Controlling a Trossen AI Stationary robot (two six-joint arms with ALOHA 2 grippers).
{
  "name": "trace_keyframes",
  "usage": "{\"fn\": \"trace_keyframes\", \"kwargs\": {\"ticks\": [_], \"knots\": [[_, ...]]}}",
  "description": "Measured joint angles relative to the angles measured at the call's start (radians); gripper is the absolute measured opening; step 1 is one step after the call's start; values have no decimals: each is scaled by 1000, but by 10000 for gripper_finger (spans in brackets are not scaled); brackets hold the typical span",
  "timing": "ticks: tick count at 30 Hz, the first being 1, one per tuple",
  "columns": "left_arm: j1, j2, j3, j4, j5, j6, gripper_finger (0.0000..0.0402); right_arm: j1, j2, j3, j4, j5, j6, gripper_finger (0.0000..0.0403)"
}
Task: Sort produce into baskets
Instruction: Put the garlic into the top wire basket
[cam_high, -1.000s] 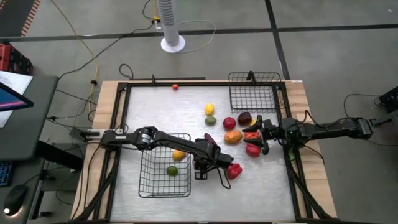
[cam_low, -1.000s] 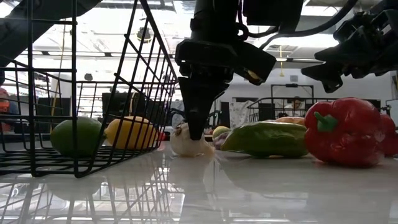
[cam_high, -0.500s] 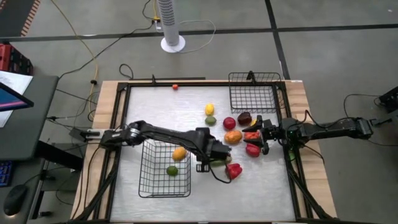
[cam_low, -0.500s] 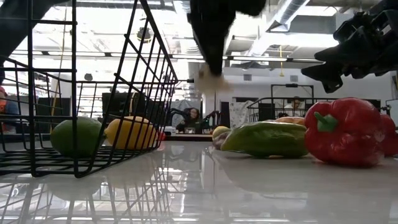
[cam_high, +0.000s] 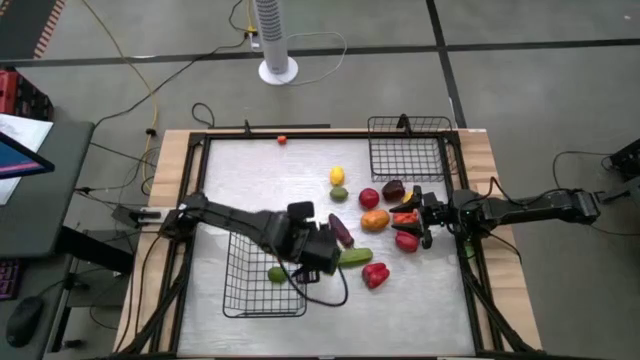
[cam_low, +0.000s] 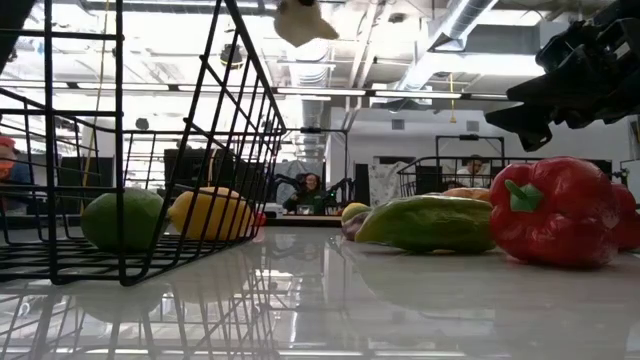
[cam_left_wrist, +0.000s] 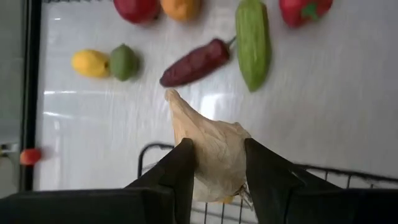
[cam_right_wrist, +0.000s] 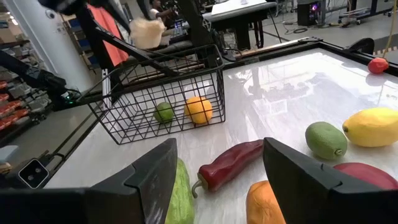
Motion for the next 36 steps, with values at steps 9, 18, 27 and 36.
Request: {"fn": "trace_keyframes", "kwargs": {"ticks": [9, 18, 27, 36], "knots": [[-65, -8, -198, 1, -40, -42, 110, 0, 0, 0, 0, 0, 24, 265], [-66, -86, -315, 2, -28, -110, 110, 0, 0, 0, 0, 0, 25, 265], [-66, -119, -316, 19, -136, -116, 110, 0, 0, 0, 0, 0, 25, 265], [-3, -120, -316, 185, -206, 72, 110, 0, 0, 0, 1, 0, 27, 265]]}}
